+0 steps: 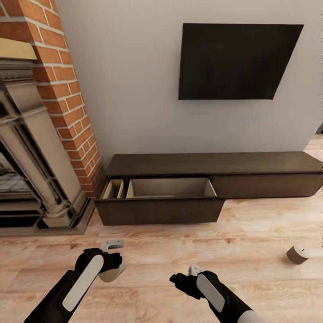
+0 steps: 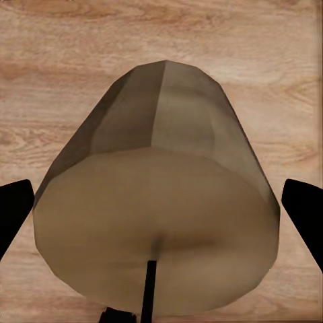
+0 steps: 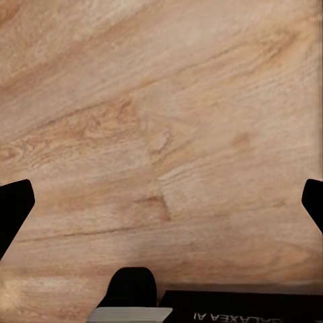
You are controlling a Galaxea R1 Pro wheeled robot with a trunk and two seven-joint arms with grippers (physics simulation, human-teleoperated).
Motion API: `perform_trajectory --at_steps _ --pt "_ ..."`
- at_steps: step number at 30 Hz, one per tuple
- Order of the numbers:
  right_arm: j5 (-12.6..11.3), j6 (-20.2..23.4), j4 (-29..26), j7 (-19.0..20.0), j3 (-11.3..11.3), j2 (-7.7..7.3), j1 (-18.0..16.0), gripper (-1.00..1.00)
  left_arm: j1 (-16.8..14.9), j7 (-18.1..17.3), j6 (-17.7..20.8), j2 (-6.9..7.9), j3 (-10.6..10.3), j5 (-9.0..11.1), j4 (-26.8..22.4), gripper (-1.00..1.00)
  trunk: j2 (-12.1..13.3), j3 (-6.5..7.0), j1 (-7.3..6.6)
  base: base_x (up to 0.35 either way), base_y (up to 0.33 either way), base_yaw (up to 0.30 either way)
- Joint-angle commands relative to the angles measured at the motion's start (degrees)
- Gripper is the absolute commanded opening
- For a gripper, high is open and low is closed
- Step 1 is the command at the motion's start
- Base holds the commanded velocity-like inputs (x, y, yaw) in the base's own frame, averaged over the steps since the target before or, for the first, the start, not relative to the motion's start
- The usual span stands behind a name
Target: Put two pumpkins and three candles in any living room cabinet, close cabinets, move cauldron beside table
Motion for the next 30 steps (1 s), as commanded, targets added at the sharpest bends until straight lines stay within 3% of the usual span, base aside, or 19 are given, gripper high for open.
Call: perform_trajectory --at_steps 1,20,30 --pt "-0.6 0.01 -0.09 -0.55 0.22 -0.03 -0.05 1.0 -0.04 0.6 0.03 0.05 -0.14 0.56 -0.07 -1.0 0.39 0.05 -0.23 0.0 0.0 -0.135" --pt "-0.53 0.0 3.02 3.17 0.14 -0.03 -0.05 1.0 -0.04 0.6 0.03 -0.08 -0.17 0.55 -0.07 -1.0 8.01 1.83 -4.4 -0.004 0.0 -0.135" --pt "-0.53 0.0 3.25 3.12 0.14 -0.03 -0.05 1.0 -0.04 0.6 0.03 -0.13 -0.21 0.56 -0.07 -1.0 12.02 2.95 -6.6 -0.271 0.0 -0.078"
